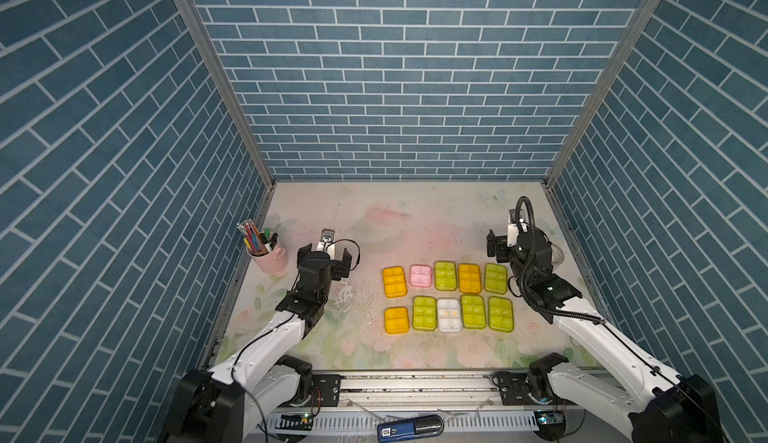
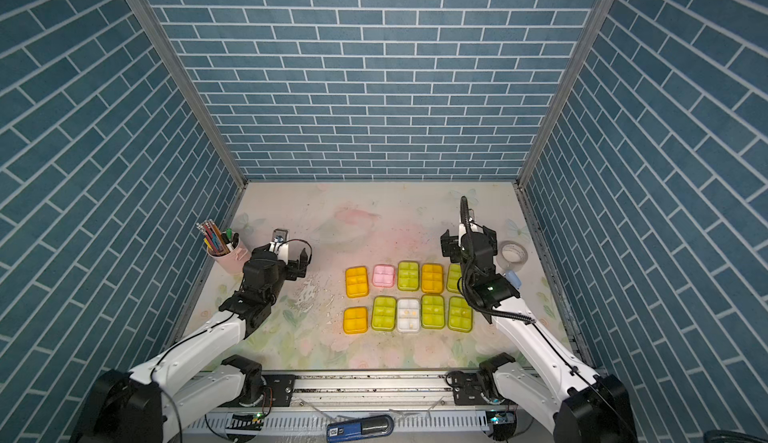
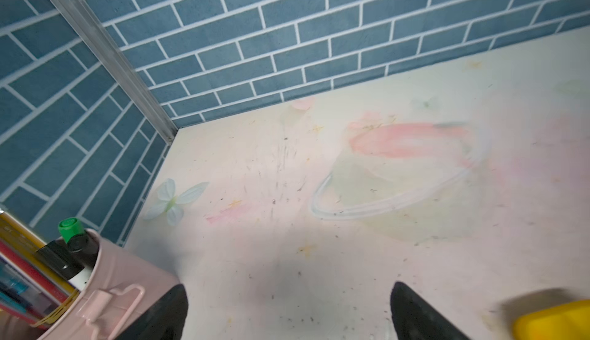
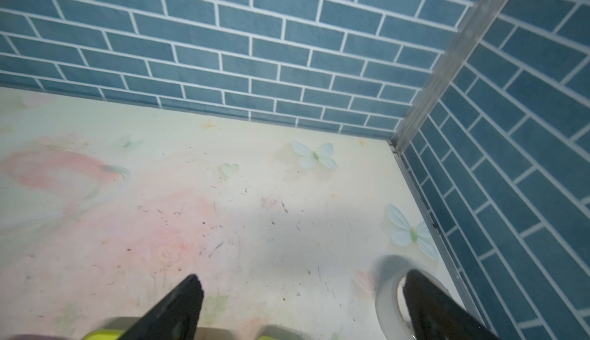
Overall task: Close pillboxes
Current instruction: Reset both arms
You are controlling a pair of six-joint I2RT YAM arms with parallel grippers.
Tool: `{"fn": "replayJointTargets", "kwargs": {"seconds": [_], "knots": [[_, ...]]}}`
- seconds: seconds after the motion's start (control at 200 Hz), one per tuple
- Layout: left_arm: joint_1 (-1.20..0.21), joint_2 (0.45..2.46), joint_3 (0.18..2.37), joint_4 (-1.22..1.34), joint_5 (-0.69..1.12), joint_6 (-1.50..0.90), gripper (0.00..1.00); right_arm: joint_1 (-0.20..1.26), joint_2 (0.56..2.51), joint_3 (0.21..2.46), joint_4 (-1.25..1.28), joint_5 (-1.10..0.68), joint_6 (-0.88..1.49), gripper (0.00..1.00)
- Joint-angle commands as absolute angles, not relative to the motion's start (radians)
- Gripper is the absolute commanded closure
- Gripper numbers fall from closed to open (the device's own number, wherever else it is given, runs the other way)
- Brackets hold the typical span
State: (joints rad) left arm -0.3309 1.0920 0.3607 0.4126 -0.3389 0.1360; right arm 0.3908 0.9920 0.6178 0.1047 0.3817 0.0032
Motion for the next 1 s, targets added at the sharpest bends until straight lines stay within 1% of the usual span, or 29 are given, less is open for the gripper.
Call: {"fn": "replayJointTargets", "kwargs": {"seconds": [0.0,0.065,0.145,0.29,0.355,0.39,0.45,0.5,0.545,0.595,0.665,0.995], "knots": [[-0.313,1.216,0.314,0.753,-0.454,0.255,0.0,0.324,1.01,0.597,0.14,0.242,-0.046,0.01],[-0.279,1.279,0.295,0.85,-0.416,0.22,0.01,0.288,1.014,0.587,0.141,0.206,-0.066,0.01],[-0.232,1.35,0.298,0.892,-0.369,0.199,0.0,0.254,1.014,0.57,0.149,0.178,-0.066,0.01],[-0.157,1.488,0.286,1.048,-0.301,0.151,0.0,0.214,1.001,0.539,0.148,0.172,-0.075,0.01],[-0.116,1.508,0.299,1.006,-0.255,0.103,0.0,0.202,0.999,0.527,0.155,0.167,-0.072,0.01],[-0.104,1.545,0.31,1.044,-0.243,0.103,0.0,0.198,0.999,0.521,0.16,0.168,-0.069,0.01],[-0.096,1.515,0.363,0.89,-0.24,0.083,0.0,0.193,0.999,0.512,0.172,0.176,-0.065,0.01],[-0.067,1.537,0.378,0.901,-0.178,0.079,0.01,0.189,0.999,0.505,0.187,0.183,-0.065,0.01],[-0.055,1.519,0.391,0.838,-0.155,0.062,0.0,0.183,0.999,0.496,0.206,0.186,-0.064,0.01],[-0.052,1.533,0.383,0.882,-0.152,0.062,0.0,0.175,1.003,0.481,0.236,0.187,-0.063,0.01],[-0.052,1.527,0.387,0.86,-0.151,0.06,0.0,0.159,1.013,0.46,0.269,0.182,-0.058,0.01],[-0.052,1.527,0.385,0.866,-0.149,0.062,0.01,0.077,1.109,0.377,0.458,0.057,-0.074,0.01]]}}
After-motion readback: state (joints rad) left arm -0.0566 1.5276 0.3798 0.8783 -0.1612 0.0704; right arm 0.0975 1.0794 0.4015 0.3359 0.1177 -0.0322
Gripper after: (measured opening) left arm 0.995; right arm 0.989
